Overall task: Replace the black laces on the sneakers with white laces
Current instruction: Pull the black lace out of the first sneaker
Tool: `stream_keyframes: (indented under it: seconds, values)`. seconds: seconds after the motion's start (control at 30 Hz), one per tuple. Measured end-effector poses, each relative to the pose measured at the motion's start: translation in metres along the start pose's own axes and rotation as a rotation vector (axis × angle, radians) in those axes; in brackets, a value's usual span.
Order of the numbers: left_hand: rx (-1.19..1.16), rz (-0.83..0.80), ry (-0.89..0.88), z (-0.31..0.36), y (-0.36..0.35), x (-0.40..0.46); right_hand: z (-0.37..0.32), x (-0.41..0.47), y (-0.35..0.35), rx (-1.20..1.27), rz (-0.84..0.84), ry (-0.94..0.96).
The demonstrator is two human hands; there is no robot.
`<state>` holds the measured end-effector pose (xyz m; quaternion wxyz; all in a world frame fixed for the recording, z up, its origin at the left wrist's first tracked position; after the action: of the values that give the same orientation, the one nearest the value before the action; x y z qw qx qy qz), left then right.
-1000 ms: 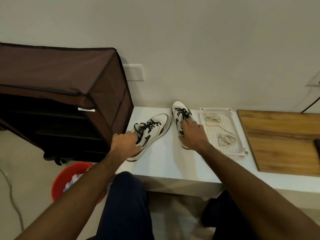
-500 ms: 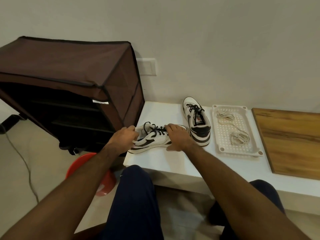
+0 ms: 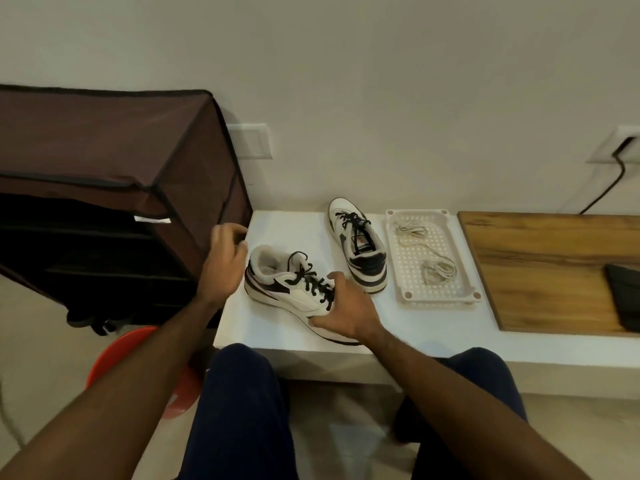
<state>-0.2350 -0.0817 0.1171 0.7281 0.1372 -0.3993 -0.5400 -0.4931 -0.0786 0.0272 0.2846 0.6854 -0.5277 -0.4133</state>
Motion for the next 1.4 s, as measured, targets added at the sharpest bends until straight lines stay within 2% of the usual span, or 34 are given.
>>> stream_keyframes:
  seconds: [0.07,0.1,0.13,0.17,0.2,0.3,0.4,0.47,0.57,0.67,0.73,0.8,0.9,1.03,1.13,1.2,1.27,1.3,1.37,1.4]
  values:
    - [-0.281,0.326,0.196,-0.008,0.005,0.001,0.01,-0.006,0.027,0.091,0.01,-0.003]
    - [-0.403,0.401,0.325,-0.014,0.0,-0.002,0.015,-0.008,0.041,0.147,0.016,-0.003]
    - [-0.475,0.384,0.422,-0.018,-0.013,-0.003,0.019,-0.01,0.058,0.217,0.024,-0.006]
    - [-0.475,0.299,0.455,-0.019,-0.027,-0.002,0.024,-0.012,0.074,0.291,0.029,-0.01]
    - [-0.415,0.178,0.417,-0.018,-0.041,-0.002,0.029,-0.014,0.087,0.36,0.035,-0.016]
    - [-0.097,-0.228,0.011,0.015,-0.091,0.004,0.049,-0.014,0.125,0.512,0.117,-0.06]
    - [0.339,-0.52,-0.373,0.057,-0.144,0.01,0.068,-0.009,0.151,0.588,0.225,-0.125]
    - [0.574,-0.558,-0.614,0.084,-0.169,0.018,0.083,-0.004,0.159,0.623,0.265,-0.186]
    - [0.854,-0.692,-0.831,0.102,-0.199,0.032,0.106,0.001,0.16,0.633,0.286,-0.262]
    - [1.114,-0.831,-0.938,0.102,-0.215,0.037,0.122,0.005,0.155,0.593,0.29,-0.307]
    - [1.212,-0.842,-1.012,0.107,-0.214,0.031,0.127,0.006,0.153,0.578,0.281,-0.328]
    - [1.206,-0.793,-1.058,0.111,-0.211,0.021,0.124,0.007,0.151,0.574,0.269,-0.338]
    - [1.169,-0.799,-0.937,0.112,-0.207,0.015,0.111,0.008,0.145,0.562,0.287,-0.37]
    - [1.138,-0.77,-0.544,0.095,-0.188,0.029,0.086,0.005,0.133,0.429,0.348,-0.422]
    - [0.934,-0.627,-0.275,0.079,-0.169,0.051,0.071,0.01,0.116,0.364,0.307,-0.49]
    - [0.711,-0.509,-0.149,0.07,-0.16,0.066,0.063,0.016,0.103,0.344,0.285,-0.527]
    - [0.483,-0.407,-0.103,0.062,-0.15,0.072,0.057,0.024,0.088,0.327,0.266,-0.567]
    - [0.423,-0.358,-0.158,0.06,-0.142,0.07,0.053,0.028,0.08,0.328,0.259,-0.588]
    - [0.43,-0.27,-0.297,0.061,-0.122,0.056,0.049,0.033,0.069,0.334,0.263,-0.62]
    - [0.436,-0.254,-0.301,0.055,-0.113,0.045,0.046,0.037,0.064,0.323,0.27,-0.631]
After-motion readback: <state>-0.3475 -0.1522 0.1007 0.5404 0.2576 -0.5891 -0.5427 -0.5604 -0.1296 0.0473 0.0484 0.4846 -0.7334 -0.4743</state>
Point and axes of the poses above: each hand's wrist, its own x-axis towards the middle knuckle, its own y-axis out of the back of the hand, z = x × y, the point moved 7 cm from there along x, towards the middle knuckle, and after that the axes turned 15 degrees about -y, right-handed, at the moved point
